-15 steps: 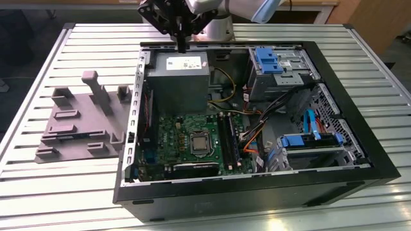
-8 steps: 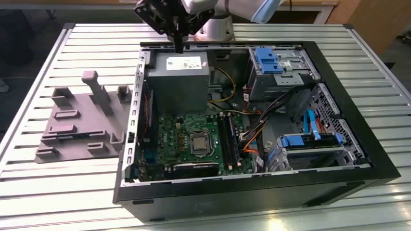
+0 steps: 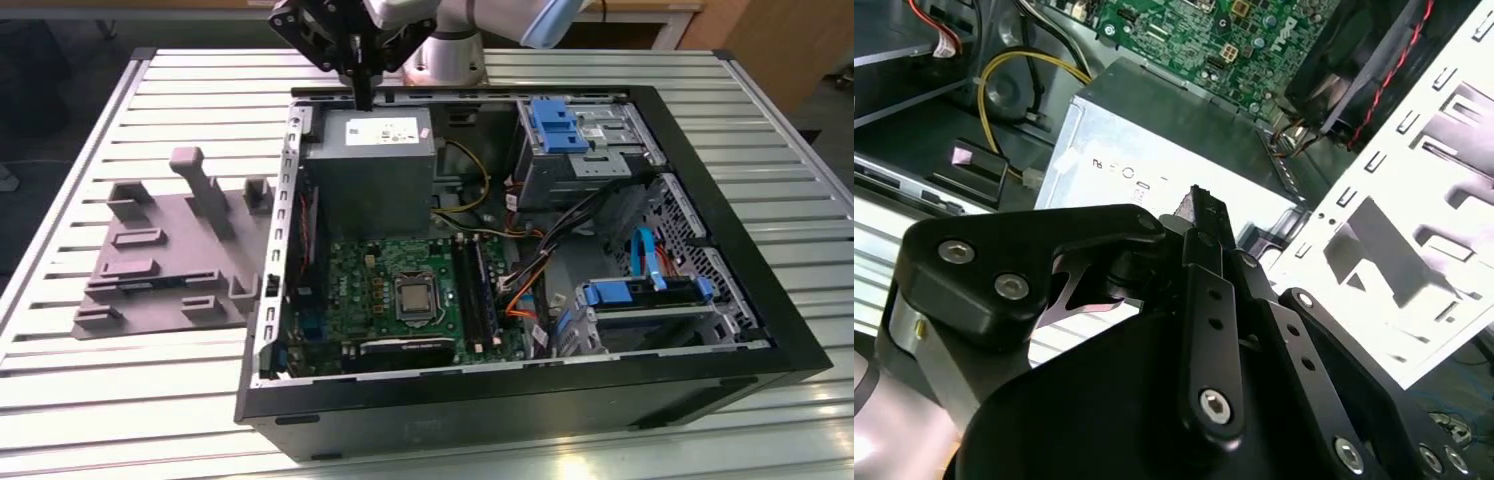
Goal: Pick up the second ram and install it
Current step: 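Reach for the second ram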
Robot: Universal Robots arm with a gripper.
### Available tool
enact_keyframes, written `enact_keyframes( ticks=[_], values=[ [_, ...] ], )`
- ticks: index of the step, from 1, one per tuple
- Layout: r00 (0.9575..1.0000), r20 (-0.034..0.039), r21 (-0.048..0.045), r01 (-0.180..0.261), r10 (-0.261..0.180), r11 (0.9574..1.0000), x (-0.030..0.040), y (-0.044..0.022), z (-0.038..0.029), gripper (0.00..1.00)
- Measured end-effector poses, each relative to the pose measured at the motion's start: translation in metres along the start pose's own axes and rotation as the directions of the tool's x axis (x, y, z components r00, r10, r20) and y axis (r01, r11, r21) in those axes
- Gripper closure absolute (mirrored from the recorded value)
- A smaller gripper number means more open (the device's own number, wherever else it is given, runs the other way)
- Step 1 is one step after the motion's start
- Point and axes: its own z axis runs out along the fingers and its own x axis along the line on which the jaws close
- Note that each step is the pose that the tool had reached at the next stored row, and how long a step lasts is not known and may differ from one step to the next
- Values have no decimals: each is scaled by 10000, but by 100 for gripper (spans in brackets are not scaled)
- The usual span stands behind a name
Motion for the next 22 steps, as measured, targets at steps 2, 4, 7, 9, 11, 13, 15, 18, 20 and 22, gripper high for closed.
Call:
enact_keyframes(
  ticks=[2,4,7,9,11,13,15,18,20,22],
  values=[
    [10000,0,0,0,0,10000,24,-2,0,89],
    [10000,0,0,0,0,10000,48,-3,-1,89],
    [10000,0,-1,0,0,10000,85,-6,-2,89],
    [10000,0,-1,0,0,10000,111,-8,-3,89],
    [10000,0,0,0,0,10000,135,-10,-3,89],
    [10000,0,0,-1,1,10000,162,-12,-4,89],
    [10000,0,0,0,0,10000,189,-14,-5,89],
    [10000,1,-1,1,-1,10000,232,-18,-5,89],
    [10000,0,-1,1,-1,10000,263,-20,-6,89],
    [10000,0,0,0,0,10000,293,-22,-7,89]
  ],
)
